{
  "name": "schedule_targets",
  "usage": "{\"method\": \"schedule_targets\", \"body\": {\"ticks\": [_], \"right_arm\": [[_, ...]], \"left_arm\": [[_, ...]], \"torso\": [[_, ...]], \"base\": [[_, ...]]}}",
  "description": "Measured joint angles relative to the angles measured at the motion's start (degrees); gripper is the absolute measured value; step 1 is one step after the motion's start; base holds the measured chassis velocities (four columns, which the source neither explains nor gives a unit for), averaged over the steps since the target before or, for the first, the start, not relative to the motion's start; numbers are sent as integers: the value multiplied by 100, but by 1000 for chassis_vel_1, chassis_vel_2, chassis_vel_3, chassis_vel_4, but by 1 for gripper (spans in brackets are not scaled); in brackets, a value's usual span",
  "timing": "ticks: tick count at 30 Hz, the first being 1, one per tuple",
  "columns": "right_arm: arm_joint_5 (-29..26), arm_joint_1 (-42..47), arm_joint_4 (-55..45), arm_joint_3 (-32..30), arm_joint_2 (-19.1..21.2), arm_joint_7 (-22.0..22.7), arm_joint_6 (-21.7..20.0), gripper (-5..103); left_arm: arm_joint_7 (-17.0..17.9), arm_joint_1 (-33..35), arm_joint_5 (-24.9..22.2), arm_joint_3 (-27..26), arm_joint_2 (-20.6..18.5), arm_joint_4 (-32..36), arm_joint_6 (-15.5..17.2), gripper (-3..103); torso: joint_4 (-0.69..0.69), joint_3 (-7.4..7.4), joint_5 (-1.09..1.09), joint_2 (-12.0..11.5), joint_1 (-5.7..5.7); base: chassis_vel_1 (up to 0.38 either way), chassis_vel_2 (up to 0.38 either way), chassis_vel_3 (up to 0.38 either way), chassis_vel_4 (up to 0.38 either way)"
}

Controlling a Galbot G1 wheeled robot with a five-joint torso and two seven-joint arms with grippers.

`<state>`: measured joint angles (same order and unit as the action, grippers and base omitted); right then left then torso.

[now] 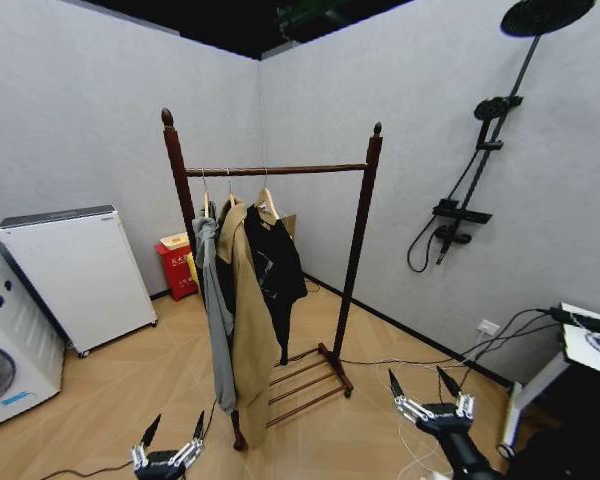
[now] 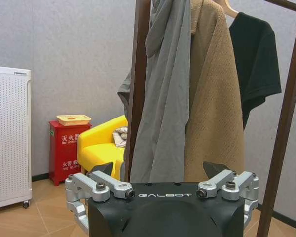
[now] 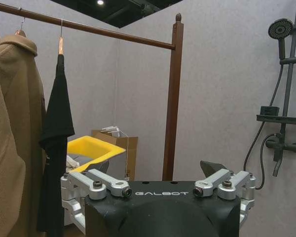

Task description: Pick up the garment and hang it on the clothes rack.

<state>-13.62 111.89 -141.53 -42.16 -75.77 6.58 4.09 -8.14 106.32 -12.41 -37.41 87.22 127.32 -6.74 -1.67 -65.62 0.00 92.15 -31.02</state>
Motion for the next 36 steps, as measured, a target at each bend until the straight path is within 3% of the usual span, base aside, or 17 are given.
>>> {"method": "schedule_targets", "body": {"ticks": [36], "right_arm": [[-41,-92,34,28,15,3,-40,100]], "left_arm": [[0,0,0,0,0,0,0,100]], "torso": [[0,0,0,0,0]], "base": [[-44,-44,-40,-41]]}}
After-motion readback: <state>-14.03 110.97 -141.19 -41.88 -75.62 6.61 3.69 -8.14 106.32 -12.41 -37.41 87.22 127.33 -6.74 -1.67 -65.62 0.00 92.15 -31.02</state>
